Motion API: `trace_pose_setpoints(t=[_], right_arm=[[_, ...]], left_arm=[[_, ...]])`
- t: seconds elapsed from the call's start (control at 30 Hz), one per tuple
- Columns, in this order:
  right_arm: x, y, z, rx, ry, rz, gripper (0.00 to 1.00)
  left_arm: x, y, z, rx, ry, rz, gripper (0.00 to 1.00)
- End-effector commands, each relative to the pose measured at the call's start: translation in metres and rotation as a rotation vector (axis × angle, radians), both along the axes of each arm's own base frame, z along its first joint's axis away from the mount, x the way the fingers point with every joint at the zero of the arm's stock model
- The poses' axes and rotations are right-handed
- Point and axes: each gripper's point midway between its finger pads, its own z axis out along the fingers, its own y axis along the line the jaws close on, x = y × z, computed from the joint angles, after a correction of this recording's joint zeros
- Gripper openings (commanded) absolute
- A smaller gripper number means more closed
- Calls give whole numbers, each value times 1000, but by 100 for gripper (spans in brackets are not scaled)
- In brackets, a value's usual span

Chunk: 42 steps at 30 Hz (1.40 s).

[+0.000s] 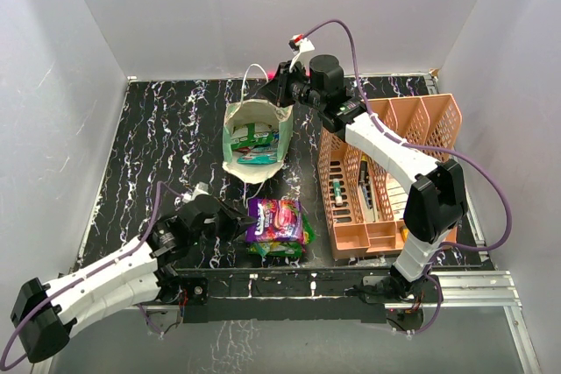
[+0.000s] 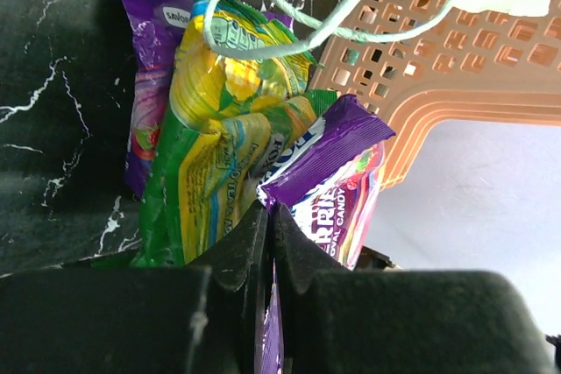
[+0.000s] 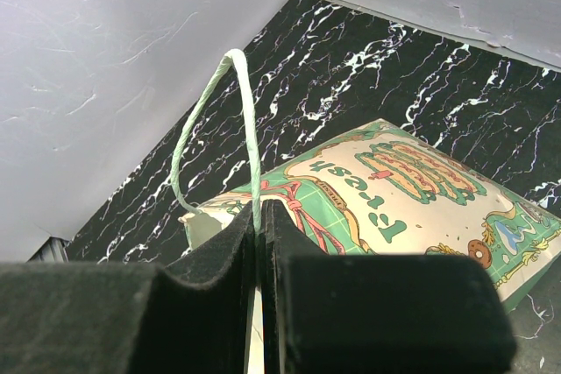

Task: Take the snacks out of the paper bag
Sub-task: Place the snack at the center of the board.

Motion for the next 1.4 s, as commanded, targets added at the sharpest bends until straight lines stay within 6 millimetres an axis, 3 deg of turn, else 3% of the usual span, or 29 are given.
trace_pose_setpoints(t=[0.0, 0.43, 0.6, 0.77, 1.07, 1.27, 1.37], right_arm=[[-4, -6, 44, 63, -113, -13, 7], [-4, -4, 36, 61, -100, -11, 7], [-4, -5, 40, 63, -107, -14, 7], [-3, -5, 39, 62, -106, -14, 7], [-3, -4, 36, 61, -99, -10, 7], [-3, -3, 34, 66, -96, -5, 7], [-3, -2, 33, 67, -92, 0, 7]], left_arm=[[3, 12, -25, 118, -4, 0, 0], [-9, 10, -62, 170, 38, -79, 0], [-3, 6, -42, 153, -44, -112, 0], [0, -12, -13, 118, -154, -215, 0], [-15, -33, 5, 54, -186, -353, 0], [-21, -13, -20, 100, -114, -285, 0], [-14, -8, -20, 111, -129, -234, 0]])
